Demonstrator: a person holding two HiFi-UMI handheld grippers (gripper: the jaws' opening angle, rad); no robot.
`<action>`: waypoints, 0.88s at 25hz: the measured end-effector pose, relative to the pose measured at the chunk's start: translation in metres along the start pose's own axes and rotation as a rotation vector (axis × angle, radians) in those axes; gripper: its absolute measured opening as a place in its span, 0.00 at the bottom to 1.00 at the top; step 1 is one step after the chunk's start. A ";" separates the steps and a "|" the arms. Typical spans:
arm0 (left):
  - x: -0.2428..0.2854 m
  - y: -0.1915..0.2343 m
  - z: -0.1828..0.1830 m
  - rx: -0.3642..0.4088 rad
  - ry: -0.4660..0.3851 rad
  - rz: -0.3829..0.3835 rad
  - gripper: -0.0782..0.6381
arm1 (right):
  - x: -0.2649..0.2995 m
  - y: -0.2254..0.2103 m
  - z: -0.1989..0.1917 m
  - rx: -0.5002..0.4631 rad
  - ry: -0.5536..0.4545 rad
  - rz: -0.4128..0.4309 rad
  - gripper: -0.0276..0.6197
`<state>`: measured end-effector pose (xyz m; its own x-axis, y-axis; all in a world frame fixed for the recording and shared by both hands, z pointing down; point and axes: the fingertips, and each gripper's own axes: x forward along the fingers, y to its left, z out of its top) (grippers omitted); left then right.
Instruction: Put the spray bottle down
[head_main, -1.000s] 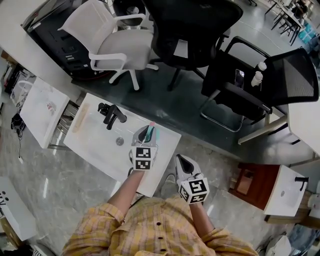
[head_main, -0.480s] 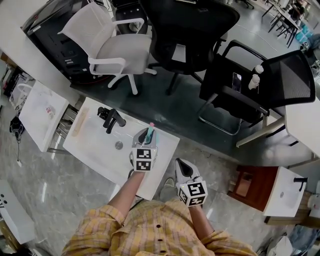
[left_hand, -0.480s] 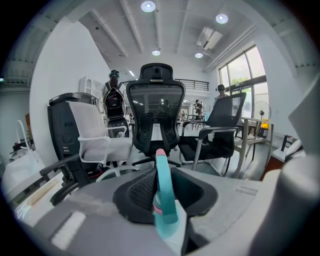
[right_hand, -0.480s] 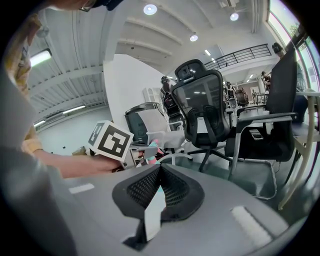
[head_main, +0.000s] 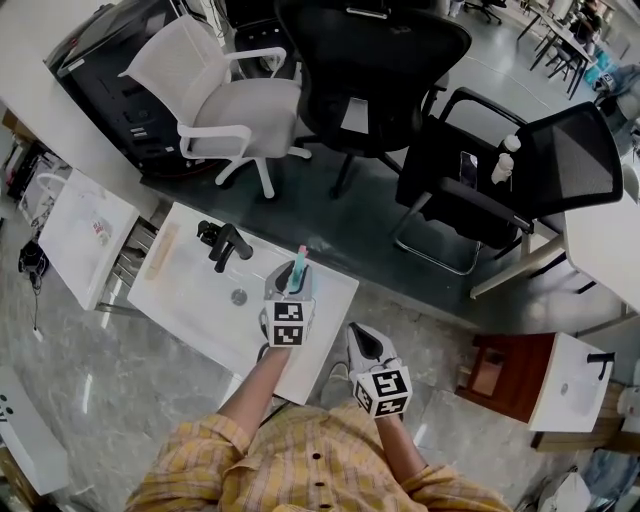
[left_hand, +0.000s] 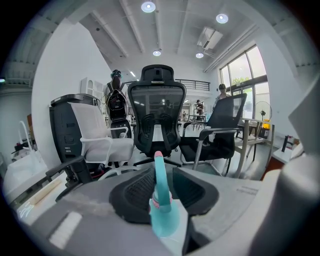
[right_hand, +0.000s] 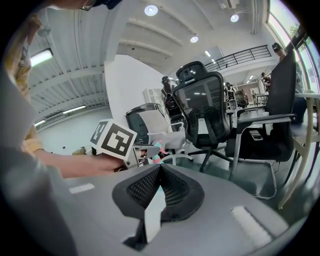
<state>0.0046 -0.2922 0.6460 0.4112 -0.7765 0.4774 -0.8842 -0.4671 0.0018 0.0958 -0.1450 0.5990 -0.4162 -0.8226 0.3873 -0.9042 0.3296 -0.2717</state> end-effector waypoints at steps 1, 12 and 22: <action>-0.002 -0.001 0.001 0.000 -0.003 -0.003 0.27 | -0.001 0.002 0.001 0.000 -0.003 -0.001 0.05; -0.037 -0.005 0.007 -0.003 -0.040 -0.014 0.27 | -0.019 0.021 0.007 -0.013 -0.044 -0.017 0.05; -0.095 -0.008 0.015 -0.032 -0.110 -0.026 0.25 | -0.038 0.051 0.013 -0.033 -0.078 -0.028 0.05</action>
<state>-0.0239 -0.2211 0.5879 0.4543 -0.8070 0.3772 -0.8788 -0.4753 0.0415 0.0670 -0.1035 0.5592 -0.3835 -0.8648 0.3243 -0.9184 0.3202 -0.2322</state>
